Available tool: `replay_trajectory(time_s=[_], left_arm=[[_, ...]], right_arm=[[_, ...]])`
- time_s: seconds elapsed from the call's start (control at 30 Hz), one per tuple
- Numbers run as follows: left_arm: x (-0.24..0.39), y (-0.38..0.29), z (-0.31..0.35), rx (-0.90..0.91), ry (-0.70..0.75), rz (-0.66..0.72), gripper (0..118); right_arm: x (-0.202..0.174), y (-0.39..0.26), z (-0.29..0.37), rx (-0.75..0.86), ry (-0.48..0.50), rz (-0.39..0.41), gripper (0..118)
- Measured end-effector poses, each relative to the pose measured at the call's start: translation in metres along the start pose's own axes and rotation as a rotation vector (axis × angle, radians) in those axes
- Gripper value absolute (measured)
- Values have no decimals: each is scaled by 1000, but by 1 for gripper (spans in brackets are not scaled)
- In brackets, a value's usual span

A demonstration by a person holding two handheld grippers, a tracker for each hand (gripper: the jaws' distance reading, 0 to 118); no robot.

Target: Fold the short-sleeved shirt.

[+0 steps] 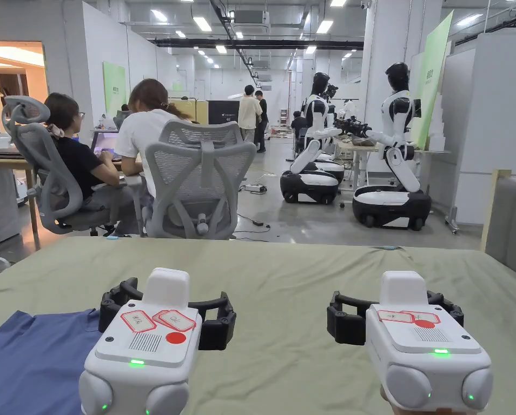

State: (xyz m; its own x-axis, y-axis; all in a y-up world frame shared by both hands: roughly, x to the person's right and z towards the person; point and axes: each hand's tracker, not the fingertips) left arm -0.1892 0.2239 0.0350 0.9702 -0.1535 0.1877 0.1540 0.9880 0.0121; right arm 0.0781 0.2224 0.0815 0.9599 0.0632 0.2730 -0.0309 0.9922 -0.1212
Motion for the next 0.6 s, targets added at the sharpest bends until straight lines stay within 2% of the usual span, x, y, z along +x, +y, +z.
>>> replay_trajectory(time_s=[0.3, 0.47, 0.6], left_arm=[[0, -2, 0, -7, -5, 12, 118], [0, -2, 0, -10, 1, 11, 118], [0, -3, 0, -12, -3, 9, 118]], right_arm=[[-2, -3, -1, -12, -35, 15, 118], [-1, -2, -1, -16, -24, -13, 118], [-2, -2, 0, -11, -23, 16, 118]])
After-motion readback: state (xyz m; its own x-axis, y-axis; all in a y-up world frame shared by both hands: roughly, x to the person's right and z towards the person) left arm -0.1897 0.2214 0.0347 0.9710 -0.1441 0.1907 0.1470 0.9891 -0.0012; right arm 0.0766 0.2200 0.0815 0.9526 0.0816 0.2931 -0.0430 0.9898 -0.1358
